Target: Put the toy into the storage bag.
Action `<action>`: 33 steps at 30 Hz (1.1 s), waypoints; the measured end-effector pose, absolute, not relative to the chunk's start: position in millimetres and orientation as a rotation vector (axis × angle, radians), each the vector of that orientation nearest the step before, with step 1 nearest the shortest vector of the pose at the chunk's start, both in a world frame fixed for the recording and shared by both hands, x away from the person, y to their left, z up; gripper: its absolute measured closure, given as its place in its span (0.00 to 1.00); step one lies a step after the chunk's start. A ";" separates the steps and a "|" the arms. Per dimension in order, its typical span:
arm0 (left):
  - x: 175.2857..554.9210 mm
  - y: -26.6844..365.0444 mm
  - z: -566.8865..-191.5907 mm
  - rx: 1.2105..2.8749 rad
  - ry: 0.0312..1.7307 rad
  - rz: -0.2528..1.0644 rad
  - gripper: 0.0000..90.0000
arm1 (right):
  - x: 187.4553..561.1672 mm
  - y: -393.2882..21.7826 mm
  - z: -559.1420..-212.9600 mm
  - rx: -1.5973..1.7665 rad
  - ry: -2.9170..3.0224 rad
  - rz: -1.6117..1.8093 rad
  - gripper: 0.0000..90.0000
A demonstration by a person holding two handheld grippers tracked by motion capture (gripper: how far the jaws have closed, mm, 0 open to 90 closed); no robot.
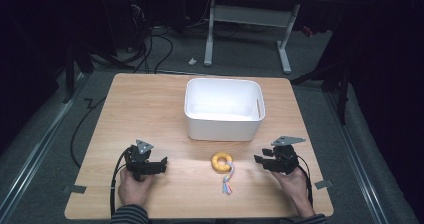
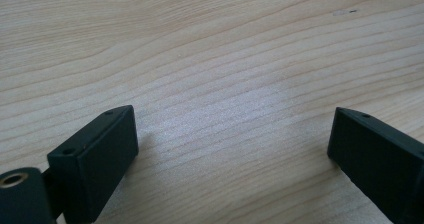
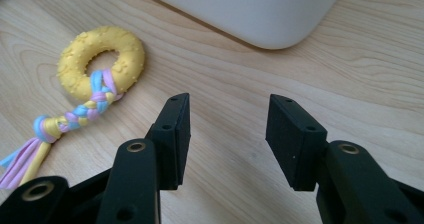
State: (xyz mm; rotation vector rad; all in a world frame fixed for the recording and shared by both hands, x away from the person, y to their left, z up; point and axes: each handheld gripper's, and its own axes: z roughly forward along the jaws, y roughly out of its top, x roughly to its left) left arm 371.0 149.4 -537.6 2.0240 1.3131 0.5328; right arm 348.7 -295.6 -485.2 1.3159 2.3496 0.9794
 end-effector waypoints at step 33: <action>370.8 149.7 -537.4 2.021 1.314 0.534 0.08 | 370.0 -216.9 -479.5 1.103 2.573 0.869 0.57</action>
